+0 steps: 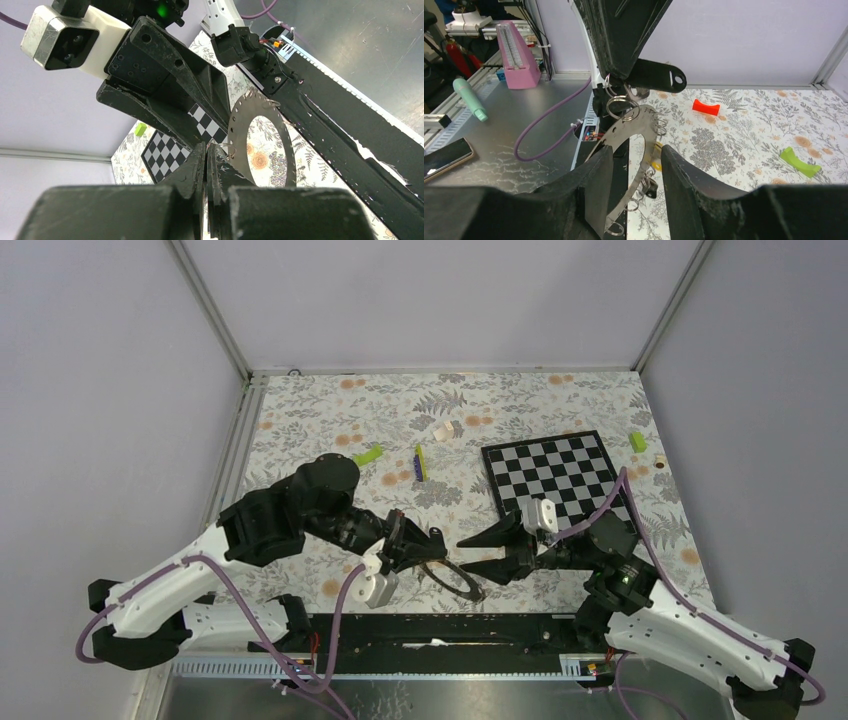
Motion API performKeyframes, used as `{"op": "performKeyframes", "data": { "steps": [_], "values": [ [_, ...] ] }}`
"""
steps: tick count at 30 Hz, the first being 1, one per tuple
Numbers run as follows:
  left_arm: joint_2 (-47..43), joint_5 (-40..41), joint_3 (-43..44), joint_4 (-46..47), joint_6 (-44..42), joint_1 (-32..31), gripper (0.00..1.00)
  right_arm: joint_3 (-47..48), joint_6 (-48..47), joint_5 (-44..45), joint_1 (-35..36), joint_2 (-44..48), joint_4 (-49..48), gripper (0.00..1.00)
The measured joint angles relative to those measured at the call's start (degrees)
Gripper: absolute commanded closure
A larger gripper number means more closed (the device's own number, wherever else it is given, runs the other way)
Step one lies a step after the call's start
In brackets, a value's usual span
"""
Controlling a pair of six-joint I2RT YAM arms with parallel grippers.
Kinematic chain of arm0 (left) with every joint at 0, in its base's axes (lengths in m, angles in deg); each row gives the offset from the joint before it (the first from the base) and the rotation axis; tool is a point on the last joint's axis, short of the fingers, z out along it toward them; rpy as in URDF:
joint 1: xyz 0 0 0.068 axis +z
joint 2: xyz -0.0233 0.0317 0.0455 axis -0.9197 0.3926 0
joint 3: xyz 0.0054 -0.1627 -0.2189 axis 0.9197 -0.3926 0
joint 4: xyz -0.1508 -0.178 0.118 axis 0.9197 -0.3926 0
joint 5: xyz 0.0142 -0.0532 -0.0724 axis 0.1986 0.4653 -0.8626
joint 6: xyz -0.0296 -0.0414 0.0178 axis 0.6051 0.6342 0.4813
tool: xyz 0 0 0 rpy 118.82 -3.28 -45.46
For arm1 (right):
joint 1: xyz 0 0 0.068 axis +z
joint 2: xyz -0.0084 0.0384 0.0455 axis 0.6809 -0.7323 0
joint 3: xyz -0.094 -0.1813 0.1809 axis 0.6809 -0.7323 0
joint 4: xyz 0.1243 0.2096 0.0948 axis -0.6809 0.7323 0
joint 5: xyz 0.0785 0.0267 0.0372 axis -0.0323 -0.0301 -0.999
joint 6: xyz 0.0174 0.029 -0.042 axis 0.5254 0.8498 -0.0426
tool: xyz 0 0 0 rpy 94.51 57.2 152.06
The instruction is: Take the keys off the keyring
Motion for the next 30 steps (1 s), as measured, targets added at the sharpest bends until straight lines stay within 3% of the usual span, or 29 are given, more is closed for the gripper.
{"op": "performKeyframes", "data": {
  "steps": [30],
  "values": [
    [0.7,0.0,0.0,0.0,-0.1,-0.1,1.00,-2.9,8.7,-0.2,0.0,-3.7,-15.1,0.54]
  ]
}}
